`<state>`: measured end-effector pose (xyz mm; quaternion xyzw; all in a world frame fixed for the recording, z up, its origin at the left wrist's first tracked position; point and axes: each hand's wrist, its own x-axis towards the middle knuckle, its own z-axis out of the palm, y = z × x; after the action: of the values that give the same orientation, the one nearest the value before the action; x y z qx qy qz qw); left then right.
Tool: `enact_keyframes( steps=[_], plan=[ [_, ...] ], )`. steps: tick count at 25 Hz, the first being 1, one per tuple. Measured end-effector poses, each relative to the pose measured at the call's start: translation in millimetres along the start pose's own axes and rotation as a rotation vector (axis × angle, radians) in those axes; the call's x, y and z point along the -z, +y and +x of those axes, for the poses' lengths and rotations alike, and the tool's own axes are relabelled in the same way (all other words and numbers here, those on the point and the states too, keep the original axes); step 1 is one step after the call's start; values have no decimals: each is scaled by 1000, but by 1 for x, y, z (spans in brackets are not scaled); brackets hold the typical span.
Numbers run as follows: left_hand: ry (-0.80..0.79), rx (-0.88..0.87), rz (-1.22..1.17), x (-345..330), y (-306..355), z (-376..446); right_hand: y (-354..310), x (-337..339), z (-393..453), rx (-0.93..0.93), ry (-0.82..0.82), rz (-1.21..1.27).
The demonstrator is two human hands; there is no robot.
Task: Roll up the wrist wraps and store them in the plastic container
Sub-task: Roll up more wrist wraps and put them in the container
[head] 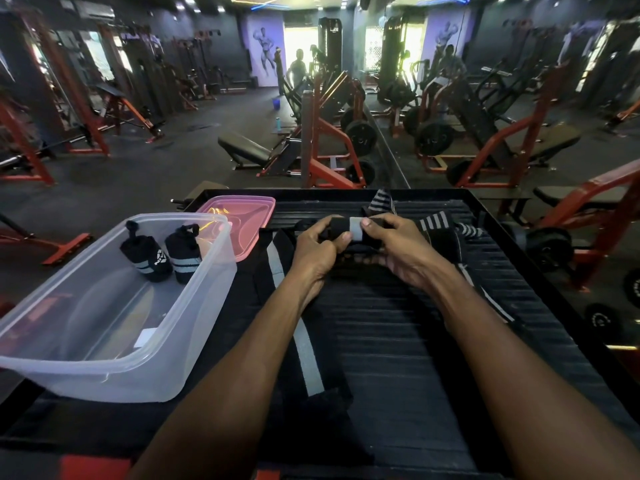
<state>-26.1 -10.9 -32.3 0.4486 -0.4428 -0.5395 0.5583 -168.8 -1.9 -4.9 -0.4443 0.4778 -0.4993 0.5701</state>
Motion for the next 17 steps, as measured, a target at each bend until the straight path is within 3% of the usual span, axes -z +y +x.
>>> enact_keyframes(
  steps=[7,12,17],
  plan=[
    [-92,151,-125,0,10,0,4,4,3,174,88,-92],
    [5,64,-103,-2,5,1,3,3,3,193,68,-126],
    [5,-27,-54,-1,2,2,-1,2,1,-35,-20,81]
  ],
)
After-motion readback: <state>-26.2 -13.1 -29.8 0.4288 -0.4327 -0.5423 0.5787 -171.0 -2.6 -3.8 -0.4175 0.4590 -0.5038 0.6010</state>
